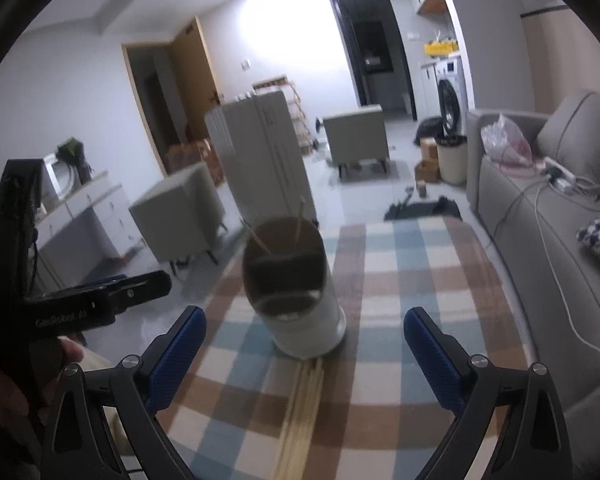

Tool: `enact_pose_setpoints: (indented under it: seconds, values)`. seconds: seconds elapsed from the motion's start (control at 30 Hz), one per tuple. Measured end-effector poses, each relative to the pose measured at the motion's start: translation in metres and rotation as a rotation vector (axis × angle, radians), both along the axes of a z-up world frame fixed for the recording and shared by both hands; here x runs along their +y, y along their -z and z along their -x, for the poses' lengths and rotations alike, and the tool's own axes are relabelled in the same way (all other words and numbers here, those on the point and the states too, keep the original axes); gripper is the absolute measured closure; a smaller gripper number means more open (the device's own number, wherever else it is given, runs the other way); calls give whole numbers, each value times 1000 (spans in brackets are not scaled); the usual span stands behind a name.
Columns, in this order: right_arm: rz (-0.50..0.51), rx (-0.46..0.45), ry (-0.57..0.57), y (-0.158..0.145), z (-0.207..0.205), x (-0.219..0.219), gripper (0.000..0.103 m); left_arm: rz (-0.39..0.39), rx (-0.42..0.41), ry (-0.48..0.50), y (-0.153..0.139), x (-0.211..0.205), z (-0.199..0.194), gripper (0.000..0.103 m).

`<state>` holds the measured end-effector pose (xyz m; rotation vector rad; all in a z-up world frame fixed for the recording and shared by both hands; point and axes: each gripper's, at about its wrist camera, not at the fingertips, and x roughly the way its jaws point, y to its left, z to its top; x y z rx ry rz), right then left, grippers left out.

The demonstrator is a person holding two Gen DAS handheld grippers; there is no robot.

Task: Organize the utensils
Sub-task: 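Lower both tools to the chopstick pile and close both grippers on chopsticks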

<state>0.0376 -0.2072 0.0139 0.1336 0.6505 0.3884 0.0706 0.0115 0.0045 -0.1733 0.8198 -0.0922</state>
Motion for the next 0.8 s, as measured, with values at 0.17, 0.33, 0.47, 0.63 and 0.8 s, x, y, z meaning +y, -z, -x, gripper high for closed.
enact_pose_setpoints:
  seconds: [0.17, 0.33, 0.47, 0.63, 0.8]
  values:
    - [48, 116, -2, 25, -13, 5, 3, -49, 52, -17, 27, 2, -1, 19]
    - [126, 275, -18, 67, -30, 17, 9, -9, 151, -54, 47, 13, -11, 19]
    - [172, 392, -45, 101, -47, 27, 23, -4, 197, -58, 55, 17, -17, 19]
    - [195, 501, -67, 131, -68, 36, 41, -3, 231, -49, 65, 17, -23, 19]
    - [248, 567, -87, 158, -86, 51, 59, 9, 261, -59, 71, 27, -29, 19]
